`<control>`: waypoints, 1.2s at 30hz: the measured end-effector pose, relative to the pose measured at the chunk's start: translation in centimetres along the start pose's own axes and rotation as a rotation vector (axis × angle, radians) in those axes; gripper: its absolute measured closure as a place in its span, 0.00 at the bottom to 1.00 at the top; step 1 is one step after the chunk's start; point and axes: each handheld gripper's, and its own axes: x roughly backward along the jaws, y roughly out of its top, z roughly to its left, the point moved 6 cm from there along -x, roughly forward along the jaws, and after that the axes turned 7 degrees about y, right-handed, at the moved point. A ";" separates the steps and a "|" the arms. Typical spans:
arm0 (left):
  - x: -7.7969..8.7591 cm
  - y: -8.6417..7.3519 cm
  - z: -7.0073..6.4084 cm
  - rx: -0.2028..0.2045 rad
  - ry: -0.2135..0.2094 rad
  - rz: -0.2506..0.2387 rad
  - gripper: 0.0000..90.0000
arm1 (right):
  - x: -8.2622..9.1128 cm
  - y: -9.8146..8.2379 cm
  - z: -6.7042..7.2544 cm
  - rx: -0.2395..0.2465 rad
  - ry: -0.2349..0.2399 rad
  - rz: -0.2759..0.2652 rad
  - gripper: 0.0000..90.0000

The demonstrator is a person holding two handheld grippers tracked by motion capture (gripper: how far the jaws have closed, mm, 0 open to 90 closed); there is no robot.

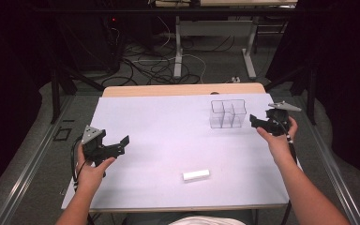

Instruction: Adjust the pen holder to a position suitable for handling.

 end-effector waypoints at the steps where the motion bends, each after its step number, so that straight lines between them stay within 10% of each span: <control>1: 0.0 0.0 0.0 0.012 -0.002 -0.009 0.00 | -0.1 0.5 -0.2 0.008 0.000 0.006 0.36; 8: -0.1 0.0 0.0 0.017 -0.006 -0.012 0.00 | -1.2 3.7 -1.1 -0.031 -0.011 0.018 0.55; 18: -0.1 0.0 0.1 0.015 -0.004 -0.008 0.00 | -4.1 5.2 -1.1 0.056 -0.015 0.061 1.00; 36: -0.2 -0.2 0.1 0.017 -0.005 0.002 0.00 | -7.9 3.1 -0.4 0.029 0.007 0.176 1.00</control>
